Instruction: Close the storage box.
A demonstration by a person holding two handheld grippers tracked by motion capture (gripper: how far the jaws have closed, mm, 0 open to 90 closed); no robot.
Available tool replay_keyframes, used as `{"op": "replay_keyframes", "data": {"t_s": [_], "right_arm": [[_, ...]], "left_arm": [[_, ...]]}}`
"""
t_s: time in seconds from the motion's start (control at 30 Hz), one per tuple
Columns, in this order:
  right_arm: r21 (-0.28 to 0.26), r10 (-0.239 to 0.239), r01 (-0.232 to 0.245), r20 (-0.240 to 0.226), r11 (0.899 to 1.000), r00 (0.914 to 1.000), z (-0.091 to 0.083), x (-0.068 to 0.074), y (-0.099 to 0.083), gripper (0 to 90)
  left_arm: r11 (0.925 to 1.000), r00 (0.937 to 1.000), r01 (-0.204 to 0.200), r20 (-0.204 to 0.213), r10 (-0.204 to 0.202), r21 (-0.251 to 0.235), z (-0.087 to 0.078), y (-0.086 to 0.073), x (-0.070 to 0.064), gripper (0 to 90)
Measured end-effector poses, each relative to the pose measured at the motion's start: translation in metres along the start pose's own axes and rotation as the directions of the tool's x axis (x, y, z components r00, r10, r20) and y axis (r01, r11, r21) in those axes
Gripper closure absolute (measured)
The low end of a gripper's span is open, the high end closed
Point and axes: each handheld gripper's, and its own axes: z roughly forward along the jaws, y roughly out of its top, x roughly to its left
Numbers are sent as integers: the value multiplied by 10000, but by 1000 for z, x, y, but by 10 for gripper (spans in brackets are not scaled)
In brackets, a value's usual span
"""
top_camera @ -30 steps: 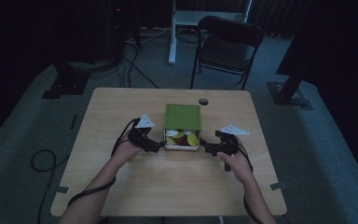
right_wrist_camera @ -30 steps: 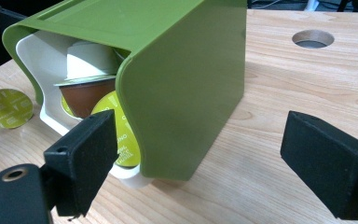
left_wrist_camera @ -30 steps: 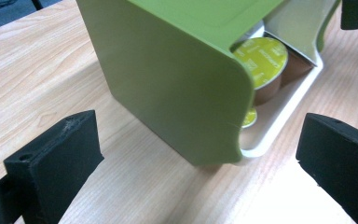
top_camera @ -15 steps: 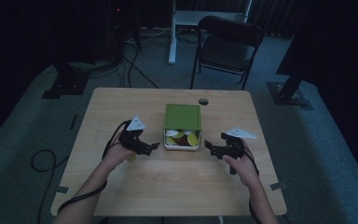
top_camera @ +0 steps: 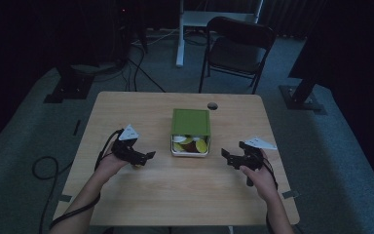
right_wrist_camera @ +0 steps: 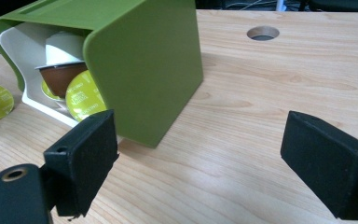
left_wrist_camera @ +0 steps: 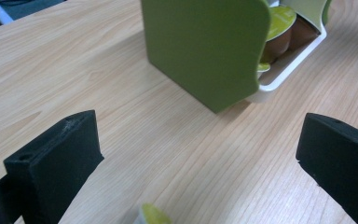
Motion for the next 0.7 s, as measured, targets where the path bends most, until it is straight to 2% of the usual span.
{"op": "replay_keyframes", "data": {"t_s": [0.2, 0.43, 0.7], "right_arm": [[-11, 36, -36, 109, 10000, 9999, -6, -5, -4, 105], [-55, 351, -350, 349, 9994, 9988, -13, -12, -11, 105], [85, 151, -157, 639, 9998, 9978, -22, -16, -19, 105]], "left_arm": [[9997, 9996, 199, -208, -202, -105, -11, -8, 8, 0], [9991, 9985, 399, -367, -405, -170, -21, -16, 13, 0], [9974, 9959, 677, -583, -690, -240, -32, -33, 18, 0]]}}
